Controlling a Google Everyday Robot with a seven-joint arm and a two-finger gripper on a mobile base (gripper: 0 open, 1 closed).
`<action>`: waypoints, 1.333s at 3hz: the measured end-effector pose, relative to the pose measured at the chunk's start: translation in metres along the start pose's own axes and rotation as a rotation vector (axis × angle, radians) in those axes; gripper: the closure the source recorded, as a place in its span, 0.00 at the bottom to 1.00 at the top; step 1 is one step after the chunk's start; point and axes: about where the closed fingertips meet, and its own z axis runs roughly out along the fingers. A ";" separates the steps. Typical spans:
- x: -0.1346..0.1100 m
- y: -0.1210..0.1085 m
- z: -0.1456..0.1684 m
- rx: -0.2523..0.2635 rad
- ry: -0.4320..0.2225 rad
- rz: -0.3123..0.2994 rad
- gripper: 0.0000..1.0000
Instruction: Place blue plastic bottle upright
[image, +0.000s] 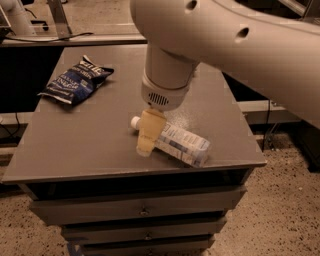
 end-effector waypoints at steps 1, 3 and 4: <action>0.008 -0.005 0.026 -0.005 0.017 0.049 0.00; 0.017 -0.007 0.059 -0.032 0.063 0.126 0.17; 0.020 -0.010 0.064 -0.034 0.080 0.149 0.39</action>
Offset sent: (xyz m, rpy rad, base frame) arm 0.0217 -0.0134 -0.0707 0.0023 0.0768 -0.1460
